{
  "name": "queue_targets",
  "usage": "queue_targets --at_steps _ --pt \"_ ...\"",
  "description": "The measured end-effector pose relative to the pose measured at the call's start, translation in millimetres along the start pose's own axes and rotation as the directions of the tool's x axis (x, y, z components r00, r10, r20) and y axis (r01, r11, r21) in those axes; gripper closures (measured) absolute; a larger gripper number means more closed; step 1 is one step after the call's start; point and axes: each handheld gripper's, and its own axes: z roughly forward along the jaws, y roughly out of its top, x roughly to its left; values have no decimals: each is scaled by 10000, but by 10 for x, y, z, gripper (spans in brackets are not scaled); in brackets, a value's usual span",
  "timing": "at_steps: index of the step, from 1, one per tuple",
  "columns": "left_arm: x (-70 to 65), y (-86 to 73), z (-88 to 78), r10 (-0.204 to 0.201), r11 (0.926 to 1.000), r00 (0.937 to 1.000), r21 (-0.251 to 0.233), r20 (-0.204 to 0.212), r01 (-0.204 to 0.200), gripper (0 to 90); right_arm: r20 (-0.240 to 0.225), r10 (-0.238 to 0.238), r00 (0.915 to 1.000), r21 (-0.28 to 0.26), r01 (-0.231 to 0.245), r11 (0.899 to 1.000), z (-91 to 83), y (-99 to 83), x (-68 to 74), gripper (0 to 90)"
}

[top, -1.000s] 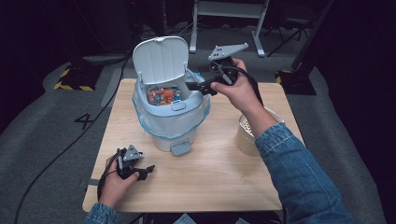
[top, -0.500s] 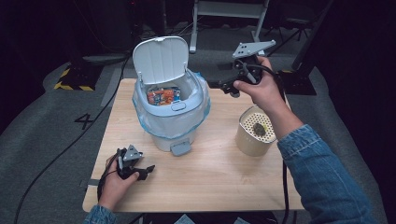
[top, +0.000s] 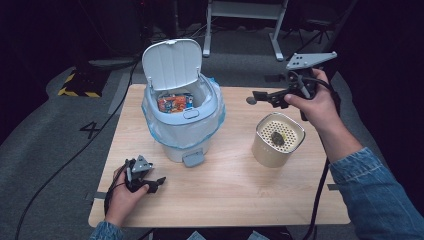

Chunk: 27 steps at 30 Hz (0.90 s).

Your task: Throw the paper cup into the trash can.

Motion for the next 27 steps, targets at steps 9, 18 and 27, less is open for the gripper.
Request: queue_targets --at_steps 9,18,27 --pt "0 0 -1 -17 10000 10000 8 -1 17 253 274 416 9988 123 -420 9990 -314 -335 -56 248" --pt "2 0 -1 -11 10000 10000 10 -8 11 252 587 730 9956 132 -739 9972 -502 -634 -67 248" --pt "1 0 0 -12 10000 10000 10 6 12 252 933 812 9923 287 -842 9960 -588 -944 -26 244"
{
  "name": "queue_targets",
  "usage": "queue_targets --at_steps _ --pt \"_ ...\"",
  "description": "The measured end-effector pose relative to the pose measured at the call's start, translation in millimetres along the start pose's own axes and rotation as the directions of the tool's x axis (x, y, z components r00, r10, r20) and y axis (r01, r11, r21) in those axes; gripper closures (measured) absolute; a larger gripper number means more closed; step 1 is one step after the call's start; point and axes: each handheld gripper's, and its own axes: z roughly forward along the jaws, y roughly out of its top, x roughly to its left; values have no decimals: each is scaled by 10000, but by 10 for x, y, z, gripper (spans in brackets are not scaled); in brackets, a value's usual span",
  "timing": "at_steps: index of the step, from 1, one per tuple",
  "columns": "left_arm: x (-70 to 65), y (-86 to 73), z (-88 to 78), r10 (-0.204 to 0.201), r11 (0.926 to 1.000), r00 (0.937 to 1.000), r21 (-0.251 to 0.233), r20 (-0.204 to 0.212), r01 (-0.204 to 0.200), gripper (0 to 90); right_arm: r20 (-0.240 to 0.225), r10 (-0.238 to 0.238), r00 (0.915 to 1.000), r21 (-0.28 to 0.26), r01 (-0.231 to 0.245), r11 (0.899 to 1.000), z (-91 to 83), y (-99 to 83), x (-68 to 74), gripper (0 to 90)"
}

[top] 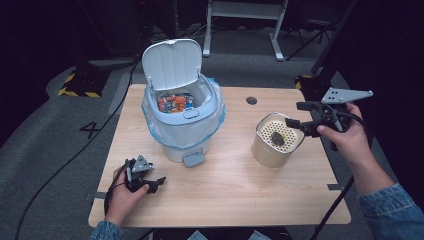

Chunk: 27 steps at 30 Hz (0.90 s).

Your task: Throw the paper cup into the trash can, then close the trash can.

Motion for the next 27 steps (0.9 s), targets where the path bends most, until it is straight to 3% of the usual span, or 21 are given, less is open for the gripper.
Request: queue_targets --at_steps 17,23,27 --pt "0 1 0 9 10000 10000 -6 0 -9 253 598 755 9954 521 -786 9955 -72 -895 46 233" --pt "-1 0 -1 7 10000 10000 2 -8 -7 253 856 1123 9900 740 -1187 9902 -31 -1264 73 231" --pt "-1 1 -1 11 10000 10000 -8 -16 -11 253 1043 1304 9860 1161 -1423 9830 41 -1515 78 222"
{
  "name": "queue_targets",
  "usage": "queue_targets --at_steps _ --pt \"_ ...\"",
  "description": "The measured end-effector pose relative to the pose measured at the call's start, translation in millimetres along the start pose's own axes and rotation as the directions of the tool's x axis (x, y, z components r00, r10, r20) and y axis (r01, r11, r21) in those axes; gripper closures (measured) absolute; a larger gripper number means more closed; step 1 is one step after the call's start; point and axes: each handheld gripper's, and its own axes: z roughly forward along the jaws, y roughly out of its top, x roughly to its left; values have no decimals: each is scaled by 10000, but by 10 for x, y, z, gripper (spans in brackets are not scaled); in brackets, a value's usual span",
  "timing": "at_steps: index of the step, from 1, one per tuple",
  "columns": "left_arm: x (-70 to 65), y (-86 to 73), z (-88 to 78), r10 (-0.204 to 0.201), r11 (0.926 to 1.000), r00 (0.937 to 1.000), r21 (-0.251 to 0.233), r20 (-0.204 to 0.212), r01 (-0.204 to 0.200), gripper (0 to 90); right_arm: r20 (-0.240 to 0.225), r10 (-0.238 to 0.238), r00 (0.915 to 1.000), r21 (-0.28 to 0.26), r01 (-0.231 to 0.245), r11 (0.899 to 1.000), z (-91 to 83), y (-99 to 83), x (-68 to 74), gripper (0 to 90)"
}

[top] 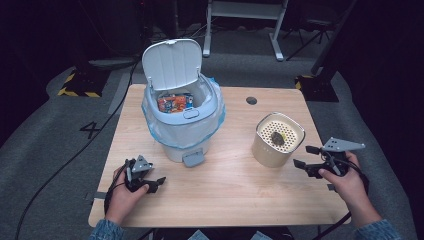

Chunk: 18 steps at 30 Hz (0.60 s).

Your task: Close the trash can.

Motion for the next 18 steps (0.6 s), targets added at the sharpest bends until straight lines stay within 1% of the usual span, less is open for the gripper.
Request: queue_targets --at_steps 2,4,7,9,10,12,13,15,16,18 --pt "0 1 -1 7 10000 10000 13 -7 -7 253 -88 170 9998 142 -169 9998 64 -130 -8 201" --pt "-3 1 -1 0 10000 10000 9 -30 0 254 -161 160 9997 394 -153 9991 134 -255 -21 183" --pt "-13 2 -2 -90 10000 9998 3 -157 90 260 40 255 9997 672 -257 9974 228 -417 -45 182" --pt "-18 3 -3 -135 9999 9998 6 -177 135 262 57 437 9990 823 -440 9956 301 -529 -56 180" --pt "-13 5 -7 -87 10000 9998 22 -193 88 267 92 485 9988 943 -492 9943 335 -583 -55 181" --pt "-9 6 -15 -164 9998 9997 56 -173 165 285 278 461 9986 1115 -489 9926 397 -684 -52 185" --pt "-9 9 -23 -275 9996 9995 79 -150 277 288 388 445 9983 1147 -487 9922 426 -727 -50 185" --pt "1 19 -39 -195 9998 9997 15 -160 195 296 668 384 9970 1103 -457 9929 474 -803 -38 186" --pt "0 24 -49 -288 9996 9995 -45 -93 287 306 757 362 9965 1072 -443 9933 486 -826 -30 176" --pt "13 42 -73 -275 9995 9996 -159 6 275 314 843 378 9957 1008 -463 9938 483 -838 -10 175"
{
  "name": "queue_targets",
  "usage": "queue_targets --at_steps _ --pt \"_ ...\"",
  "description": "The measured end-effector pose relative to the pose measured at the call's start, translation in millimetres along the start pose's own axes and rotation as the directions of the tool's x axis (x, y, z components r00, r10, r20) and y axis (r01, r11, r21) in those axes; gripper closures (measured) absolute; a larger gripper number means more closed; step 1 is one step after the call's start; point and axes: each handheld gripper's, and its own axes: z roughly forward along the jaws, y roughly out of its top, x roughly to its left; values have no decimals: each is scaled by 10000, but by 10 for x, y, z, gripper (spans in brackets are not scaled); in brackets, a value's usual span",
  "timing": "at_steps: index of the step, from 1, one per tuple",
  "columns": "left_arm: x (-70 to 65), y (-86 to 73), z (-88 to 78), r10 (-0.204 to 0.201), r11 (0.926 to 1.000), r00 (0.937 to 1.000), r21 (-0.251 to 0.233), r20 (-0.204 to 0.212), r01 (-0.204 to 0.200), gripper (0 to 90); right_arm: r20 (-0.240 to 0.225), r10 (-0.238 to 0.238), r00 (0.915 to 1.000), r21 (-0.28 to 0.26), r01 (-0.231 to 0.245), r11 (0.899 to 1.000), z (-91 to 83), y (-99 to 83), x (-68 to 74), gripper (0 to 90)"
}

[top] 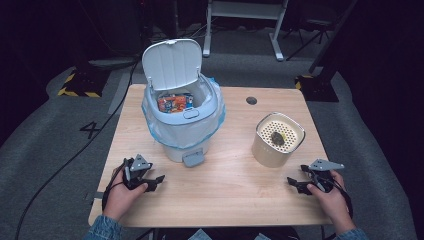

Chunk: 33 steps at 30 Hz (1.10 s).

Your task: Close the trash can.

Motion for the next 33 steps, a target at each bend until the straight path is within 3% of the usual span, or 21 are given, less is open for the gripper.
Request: queue_targets --at_steps 7,12,16,20,23,33 --pt "29 82 -120 10 9992 9988 -389 486 9 323 108 112 9999 41 -113 9999 -2 -4 8 165" --pt "32 222 -301 277 9954 9956 -943 896 -192 333 126 143 9998 40 -143 9999 -1 -3 11 162" --pt "38 387 -503 514 9872 9912 -1562 1220 -319 341 127 141 9998 42 -141 9999 -1 -3 11 162" --pt "66 551 -675 824 9787 9808 -1999 1766 -463 361 134 120 9998 40 -121 9999 0 -4 10 162" --pt "104 671 -794 1109 9745 9799 -2115 1661 -745 373 126 134 9998 42 -134 9999 -1 -4 11 162" --pt "240 1025 -1040 1164 9586 9729 -2790 1999 -573 399 125 134 9998 41 -134 9999 0 -4 11 162"
